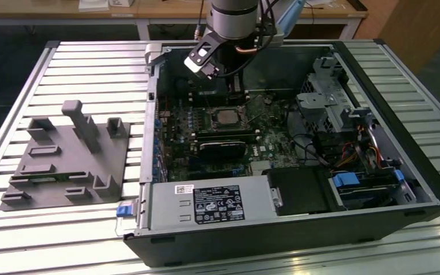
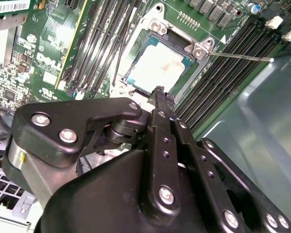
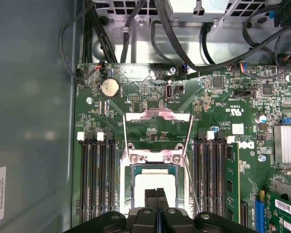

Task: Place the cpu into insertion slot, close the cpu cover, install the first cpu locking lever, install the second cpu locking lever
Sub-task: 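Close the cpu cover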

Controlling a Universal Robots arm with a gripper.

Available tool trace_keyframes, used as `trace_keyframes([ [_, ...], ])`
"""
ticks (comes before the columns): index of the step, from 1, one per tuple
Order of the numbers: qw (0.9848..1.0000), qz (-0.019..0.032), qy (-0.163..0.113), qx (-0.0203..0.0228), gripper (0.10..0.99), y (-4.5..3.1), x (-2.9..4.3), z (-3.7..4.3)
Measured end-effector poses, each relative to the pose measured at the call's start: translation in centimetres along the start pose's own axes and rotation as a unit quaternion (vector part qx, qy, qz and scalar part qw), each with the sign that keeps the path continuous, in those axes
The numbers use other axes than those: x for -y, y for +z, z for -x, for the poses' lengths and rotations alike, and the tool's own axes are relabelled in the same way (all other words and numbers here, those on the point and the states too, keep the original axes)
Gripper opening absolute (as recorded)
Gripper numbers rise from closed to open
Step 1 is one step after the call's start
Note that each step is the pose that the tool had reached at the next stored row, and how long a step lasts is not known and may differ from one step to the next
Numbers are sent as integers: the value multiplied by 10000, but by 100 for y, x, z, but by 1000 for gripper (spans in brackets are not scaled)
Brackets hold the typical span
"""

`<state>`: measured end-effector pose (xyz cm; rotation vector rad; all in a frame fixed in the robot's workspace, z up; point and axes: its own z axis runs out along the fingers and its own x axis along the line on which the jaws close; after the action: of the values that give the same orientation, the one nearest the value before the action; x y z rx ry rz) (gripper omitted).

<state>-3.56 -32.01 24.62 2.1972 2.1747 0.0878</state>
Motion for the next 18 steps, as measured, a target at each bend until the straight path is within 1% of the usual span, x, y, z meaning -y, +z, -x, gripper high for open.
trace_keyframes([
  [10,10000,0,0,1,106,4,-50,-2],
  [18,10000,0,0,1,106,8,-108,-5],
])
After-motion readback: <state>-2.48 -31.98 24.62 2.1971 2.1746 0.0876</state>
